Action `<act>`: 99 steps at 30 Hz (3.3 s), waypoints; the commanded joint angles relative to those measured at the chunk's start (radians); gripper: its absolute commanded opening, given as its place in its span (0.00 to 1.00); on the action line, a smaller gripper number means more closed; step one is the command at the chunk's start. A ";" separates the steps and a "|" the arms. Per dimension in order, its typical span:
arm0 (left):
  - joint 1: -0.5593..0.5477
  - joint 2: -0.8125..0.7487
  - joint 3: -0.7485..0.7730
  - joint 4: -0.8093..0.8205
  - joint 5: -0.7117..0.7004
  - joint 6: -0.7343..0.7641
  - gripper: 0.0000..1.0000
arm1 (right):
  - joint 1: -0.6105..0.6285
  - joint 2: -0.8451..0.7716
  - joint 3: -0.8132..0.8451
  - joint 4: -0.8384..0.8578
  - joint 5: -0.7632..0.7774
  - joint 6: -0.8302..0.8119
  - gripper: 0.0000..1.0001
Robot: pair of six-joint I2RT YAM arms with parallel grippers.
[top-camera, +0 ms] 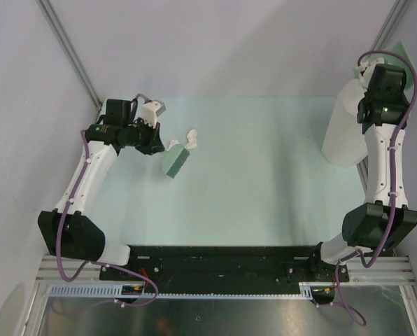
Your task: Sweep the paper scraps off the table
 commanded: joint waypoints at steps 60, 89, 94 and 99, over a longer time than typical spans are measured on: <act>-0.108 0.234 0.387 0.047 -0.326 -0.089 0.00 | 0.853 0.215 -0.369 -0.249 -0.832 0.911 0.00; -0.234 0.597 0.553 0.068 -0.280 0.078 0.00 | 1.017 0.470 -0.345 -0.323 -0.490 0.875 0.39; -0.232 0.603 0.558 0.070 -0.260 0.083 0.00 | 1.072 0.358 -0.377 -0.265 -0.401 0.892 0.78; -0.234 0.610 0.555 0.070 -0.252 0.081 0.00 | 1.094 0.199 -0.470 -0.150 -0.352 0.898 0.86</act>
